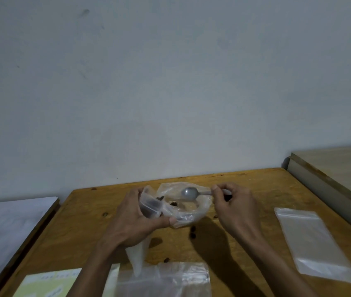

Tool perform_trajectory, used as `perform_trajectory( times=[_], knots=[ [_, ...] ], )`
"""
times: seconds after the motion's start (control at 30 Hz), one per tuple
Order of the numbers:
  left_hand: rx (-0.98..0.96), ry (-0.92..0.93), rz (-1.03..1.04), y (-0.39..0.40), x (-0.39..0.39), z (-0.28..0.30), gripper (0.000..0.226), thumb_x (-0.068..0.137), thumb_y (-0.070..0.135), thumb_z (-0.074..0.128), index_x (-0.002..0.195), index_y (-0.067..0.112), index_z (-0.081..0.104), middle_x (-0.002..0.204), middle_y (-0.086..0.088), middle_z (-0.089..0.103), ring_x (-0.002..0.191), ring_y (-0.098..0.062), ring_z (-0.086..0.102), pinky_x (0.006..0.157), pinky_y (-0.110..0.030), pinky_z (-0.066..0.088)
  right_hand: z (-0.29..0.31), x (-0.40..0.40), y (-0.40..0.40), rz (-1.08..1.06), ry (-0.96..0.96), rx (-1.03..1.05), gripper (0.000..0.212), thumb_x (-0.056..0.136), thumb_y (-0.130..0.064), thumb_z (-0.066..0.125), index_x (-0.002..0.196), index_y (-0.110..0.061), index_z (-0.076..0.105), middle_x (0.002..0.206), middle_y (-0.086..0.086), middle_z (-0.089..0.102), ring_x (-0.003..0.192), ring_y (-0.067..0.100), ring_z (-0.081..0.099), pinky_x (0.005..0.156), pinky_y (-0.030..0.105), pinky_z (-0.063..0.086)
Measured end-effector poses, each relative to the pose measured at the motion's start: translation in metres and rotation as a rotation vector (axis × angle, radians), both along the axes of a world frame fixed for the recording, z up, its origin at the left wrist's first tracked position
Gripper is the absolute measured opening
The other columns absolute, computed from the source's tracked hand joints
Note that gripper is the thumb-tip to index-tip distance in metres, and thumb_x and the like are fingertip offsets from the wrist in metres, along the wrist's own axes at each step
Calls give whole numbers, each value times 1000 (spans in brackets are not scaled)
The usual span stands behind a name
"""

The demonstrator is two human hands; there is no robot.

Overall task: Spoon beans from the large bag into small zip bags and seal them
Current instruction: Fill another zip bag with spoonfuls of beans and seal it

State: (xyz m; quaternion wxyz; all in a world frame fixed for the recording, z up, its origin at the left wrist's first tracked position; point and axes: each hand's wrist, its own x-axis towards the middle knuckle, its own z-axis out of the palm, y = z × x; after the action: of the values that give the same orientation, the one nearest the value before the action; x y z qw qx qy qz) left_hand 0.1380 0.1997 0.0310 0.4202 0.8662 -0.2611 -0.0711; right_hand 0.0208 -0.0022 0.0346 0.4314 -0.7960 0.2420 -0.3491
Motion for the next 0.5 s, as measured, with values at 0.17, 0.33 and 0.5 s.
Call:
perform_trajectory(
  times=[0.17,0.33,0.5],
  knots=[
    [-255,-17,59,-1,-5,17,105,52,64,82,140,34,32,126,6,47,102,-8,53,73,-22,48,-27,14,-1,40,236,-25,24,98,-29,62,110,-13,74,94,-4,74,74,0,61,54,7,47],
    [-309,-50,37,-7,-10,27,109,49,69,85,135,35,27,117,21,41,102,0,51,75,-19,50,-9,9,15,-66,217,-307,33,92,-52,59,108,-27,73,119,-5,61,115,13,50,100,47,44],
    [-264,-88,15,-14,-13,20,112,40,72,81,130,42,20,129,7,39,111,-10,53,85,-28,57,49,1,46,280,43,-169,39,82,-65,60,92,-31,77,115,-12,63,111,6,55,89,43,55]
  ],
)
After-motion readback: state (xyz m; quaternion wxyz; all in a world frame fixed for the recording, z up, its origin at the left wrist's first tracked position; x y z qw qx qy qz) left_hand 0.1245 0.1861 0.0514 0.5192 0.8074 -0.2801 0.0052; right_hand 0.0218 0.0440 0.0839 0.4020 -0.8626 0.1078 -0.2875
